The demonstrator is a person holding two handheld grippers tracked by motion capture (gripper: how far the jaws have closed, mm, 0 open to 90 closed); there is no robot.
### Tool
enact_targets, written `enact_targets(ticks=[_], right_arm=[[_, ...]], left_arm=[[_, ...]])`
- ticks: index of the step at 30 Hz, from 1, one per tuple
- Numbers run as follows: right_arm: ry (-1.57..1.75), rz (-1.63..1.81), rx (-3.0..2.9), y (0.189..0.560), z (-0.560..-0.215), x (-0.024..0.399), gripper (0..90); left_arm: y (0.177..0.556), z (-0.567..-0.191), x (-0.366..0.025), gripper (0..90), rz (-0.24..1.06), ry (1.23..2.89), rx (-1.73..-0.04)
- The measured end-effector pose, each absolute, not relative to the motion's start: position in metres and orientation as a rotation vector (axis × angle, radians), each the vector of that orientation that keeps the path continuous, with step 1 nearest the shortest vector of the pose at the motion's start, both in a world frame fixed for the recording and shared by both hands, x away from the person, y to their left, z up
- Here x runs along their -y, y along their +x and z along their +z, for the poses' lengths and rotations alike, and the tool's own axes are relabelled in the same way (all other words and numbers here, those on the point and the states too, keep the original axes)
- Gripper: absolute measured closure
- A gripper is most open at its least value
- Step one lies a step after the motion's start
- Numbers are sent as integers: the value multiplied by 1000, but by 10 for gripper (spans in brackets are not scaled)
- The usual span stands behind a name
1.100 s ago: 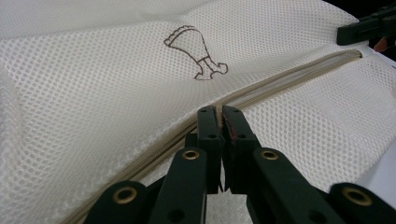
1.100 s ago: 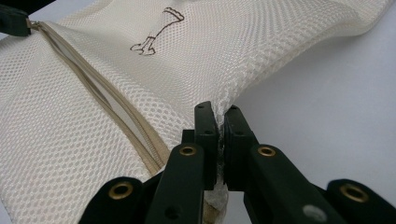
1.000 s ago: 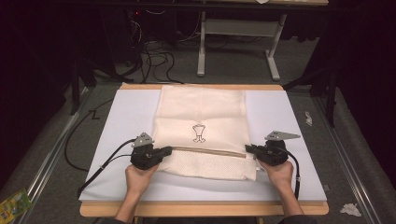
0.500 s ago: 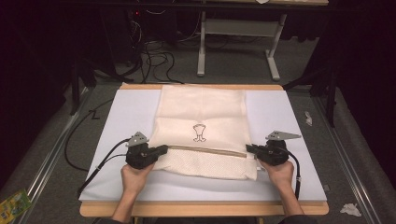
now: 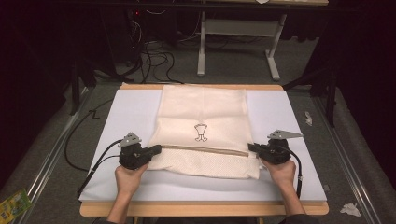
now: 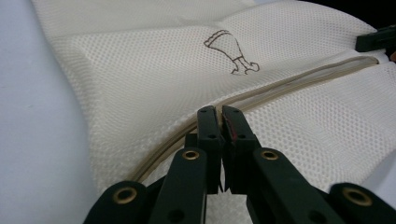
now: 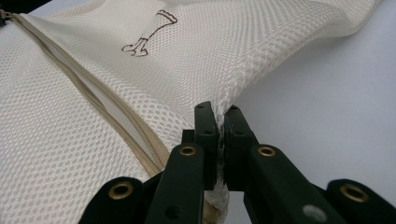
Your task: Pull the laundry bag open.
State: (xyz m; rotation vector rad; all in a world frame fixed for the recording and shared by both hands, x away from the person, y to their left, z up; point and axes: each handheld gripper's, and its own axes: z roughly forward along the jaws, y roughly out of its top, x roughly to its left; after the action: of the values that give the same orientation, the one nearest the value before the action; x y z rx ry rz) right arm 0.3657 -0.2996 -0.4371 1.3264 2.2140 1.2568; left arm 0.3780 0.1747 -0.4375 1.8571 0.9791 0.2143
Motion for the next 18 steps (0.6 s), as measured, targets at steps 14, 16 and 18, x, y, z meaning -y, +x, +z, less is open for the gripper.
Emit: enact_targets(ticks=[14,16,18], right_arm=[[1325,1249,-2196,368,-434,303,878],[1341,1261,-2187,368,-435,307,878],[1351,1257,-2179,368,-434,310,878]], left_arm=[[379,-437,-183,870,227,1843,-996],[379,-438,-185,871,219,1838,-1005],[379,-438,-188,871,220,1841,-1014]])
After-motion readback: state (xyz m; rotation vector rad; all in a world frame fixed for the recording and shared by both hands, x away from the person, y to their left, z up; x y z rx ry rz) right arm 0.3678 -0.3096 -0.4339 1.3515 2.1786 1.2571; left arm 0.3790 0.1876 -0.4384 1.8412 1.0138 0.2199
